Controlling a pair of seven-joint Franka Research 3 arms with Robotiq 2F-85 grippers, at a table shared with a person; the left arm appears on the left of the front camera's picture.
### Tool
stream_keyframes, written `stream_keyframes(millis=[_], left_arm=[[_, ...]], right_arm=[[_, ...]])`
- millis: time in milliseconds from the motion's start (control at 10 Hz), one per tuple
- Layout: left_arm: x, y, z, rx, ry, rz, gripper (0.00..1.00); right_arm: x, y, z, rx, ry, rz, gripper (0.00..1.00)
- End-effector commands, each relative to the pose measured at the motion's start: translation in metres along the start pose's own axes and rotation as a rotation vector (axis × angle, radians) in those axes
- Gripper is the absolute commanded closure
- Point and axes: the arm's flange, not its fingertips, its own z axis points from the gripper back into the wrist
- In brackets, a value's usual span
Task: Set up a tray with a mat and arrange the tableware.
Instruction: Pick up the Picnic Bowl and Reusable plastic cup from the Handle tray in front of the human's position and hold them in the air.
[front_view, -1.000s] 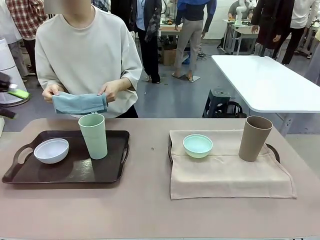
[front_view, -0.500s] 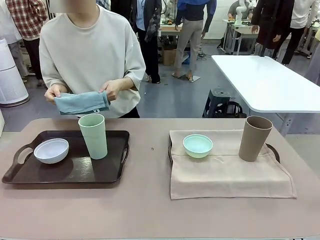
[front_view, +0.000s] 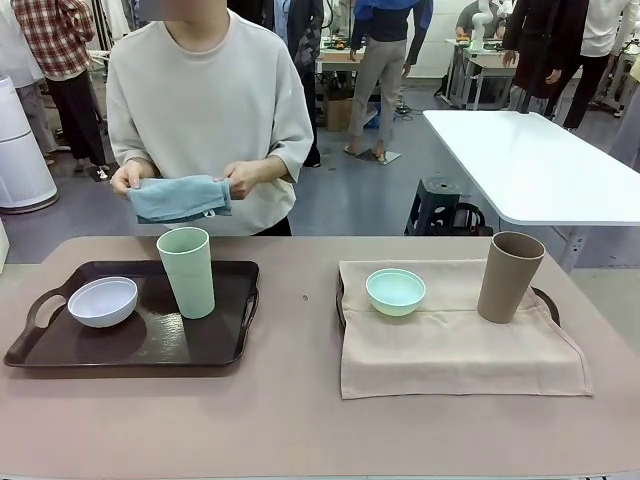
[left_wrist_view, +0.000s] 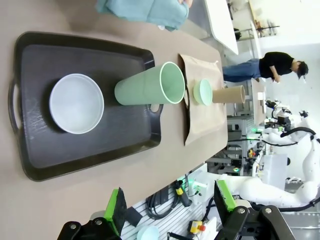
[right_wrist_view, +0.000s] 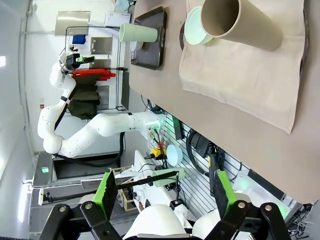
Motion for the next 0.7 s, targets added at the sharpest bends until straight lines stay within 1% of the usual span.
stream_keyframes(millis=[0, 600], left_arm=[[-0.0039, 0.0003, -0.0007, -0.01, -0.012, -0.006, 0.07], [-0.0039, 0.0003, -0.0007, -0.01, -0.012, -0.006, 0.07]], right_arm=[[-0.0006, -0.0004, 0.0006, 0.001, -0.002, 0.0, 0.0], [-0.0006, -0.0004, 0.0006, 0.001, -0.002, 0.0, 0.0]])
